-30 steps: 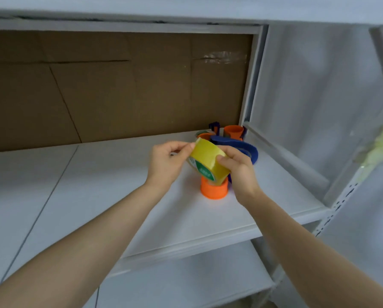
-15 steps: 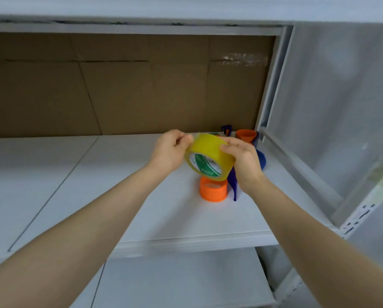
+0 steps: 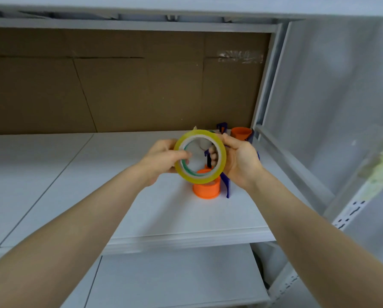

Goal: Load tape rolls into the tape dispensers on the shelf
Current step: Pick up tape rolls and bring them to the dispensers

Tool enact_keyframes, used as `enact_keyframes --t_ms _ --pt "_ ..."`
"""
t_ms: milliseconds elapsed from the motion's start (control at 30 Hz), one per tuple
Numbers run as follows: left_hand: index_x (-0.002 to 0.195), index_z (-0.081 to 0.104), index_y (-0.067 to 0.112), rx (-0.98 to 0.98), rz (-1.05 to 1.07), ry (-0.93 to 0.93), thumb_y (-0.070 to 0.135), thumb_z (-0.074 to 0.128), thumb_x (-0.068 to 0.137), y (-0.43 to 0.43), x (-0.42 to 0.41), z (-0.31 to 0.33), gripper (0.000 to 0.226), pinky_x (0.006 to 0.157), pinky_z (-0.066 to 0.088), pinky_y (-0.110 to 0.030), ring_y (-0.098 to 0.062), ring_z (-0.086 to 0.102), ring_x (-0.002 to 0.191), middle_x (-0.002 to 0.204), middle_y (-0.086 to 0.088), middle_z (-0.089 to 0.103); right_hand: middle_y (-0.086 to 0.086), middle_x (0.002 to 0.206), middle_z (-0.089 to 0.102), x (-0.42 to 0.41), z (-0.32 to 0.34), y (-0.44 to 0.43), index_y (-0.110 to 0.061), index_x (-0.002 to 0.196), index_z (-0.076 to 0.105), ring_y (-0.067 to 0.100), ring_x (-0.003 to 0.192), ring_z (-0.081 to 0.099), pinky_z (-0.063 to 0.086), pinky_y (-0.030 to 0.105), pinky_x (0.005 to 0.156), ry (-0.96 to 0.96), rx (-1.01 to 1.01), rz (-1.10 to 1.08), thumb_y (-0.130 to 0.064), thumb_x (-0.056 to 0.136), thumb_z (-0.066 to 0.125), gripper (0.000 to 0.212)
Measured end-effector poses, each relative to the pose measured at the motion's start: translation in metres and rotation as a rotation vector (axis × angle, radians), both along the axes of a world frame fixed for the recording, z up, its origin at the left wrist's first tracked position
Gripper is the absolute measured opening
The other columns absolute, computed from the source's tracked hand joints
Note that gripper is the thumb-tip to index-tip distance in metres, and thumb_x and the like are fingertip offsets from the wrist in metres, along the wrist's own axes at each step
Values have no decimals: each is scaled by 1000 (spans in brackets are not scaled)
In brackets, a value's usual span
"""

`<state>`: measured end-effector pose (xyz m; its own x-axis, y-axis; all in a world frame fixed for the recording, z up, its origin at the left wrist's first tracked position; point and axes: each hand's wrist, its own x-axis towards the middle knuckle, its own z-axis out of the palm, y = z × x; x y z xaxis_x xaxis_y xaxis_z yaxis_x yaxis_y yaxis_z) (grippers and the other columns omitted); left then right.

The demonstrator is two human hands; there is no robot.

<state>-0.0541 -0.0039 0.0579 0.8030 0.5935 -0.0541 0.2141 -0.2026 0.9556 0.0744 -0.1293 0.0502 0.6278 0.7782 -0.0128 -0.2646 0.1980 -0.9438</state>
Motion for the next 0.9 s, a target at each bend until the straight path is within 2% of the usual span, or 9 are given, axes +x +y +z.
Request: enact_keyframes --t_ms 67,133,200,300,433,567,633,733,900 --pt "99 61 10 -76 133 -8 11 52 88 1 0 -6 14 66 57 -30 -18 61 74 85 -9 64 9 99 68 10 -8 6 -9 114 63 23 92 64 52 30 79 -306 -229 -145 -21 98 38 32" --pt "103 59 10 -155 176 13 14 49 90 4 0 -11 18 66 57 -33 -18 59 72 84 -9 65 8 119 63 19 -16 3 -14 120 62 25 113 56 45 38 98 -682 -430 -251 -22 96 44 31" --pt "105 59 8 -157 180 67 16 51 89 6 3 -12 20 66 56 -34 -19 57 71 86 -10 64 8 122 62 25 -24 -4 -14 119 64 25 116 55 43 39 101 -868 -571 -184 -24 91 57 31" --pt "104 60 5 -103 145 138 17 55 87 3 15 -18 21 66 55 -35 -19 53 66 83 -10 59 7 119 63 25 -36 -13 -9 118 65 24 113 57 46 29 95 -822 -728 -57 -9 88 58 31" --pt "94 61 7 -86 120 208 21 59 86 -5 36 -28 16 63 54 -32 -17 54 65 75 -6 55 9 123 64 28 -44 -21 -7 118 65 26 115 57 46 42 102 -784 -731 -135 1 89 45 36" --pt "100 60 5 -73 120 254 34 67 82 -6 55 -40 35 61 53 -32 -19 60 71 87 -9 65 10 121 64 27 -49 -24 -5 119 59 27 112 59 46 40 101 -783 -702 -175 0 90 48 32" --pt "102 59 5 -45 127 290 42 68 80 -2 64 -44 44 67 56 -37 -25 63 82 97 -11 66 11 123 62 28 -51 -25 -6 119 55 26 114 58 46 37 101 -762 -679 -197 1 90 48 31" --pt "105 61 2 54 127 358 54 68 75 4 72 -47 61 83 56 -45 -30 65 94 105 -14 68 12 122 61 29 -54 -25 -11 119 51 29 113 58 47 41 100 -735 -656 -199 -1 91 45 31" --pt "93 68 1 206 10 402 57 61 80 6 74 -53 58 83 57 -44 -31 68 90 94 -18 71 13 122 61 33 -54 -26 -13 124 49 27 114 57 46 39 100 -737 -672 -185 1 92 42 35"
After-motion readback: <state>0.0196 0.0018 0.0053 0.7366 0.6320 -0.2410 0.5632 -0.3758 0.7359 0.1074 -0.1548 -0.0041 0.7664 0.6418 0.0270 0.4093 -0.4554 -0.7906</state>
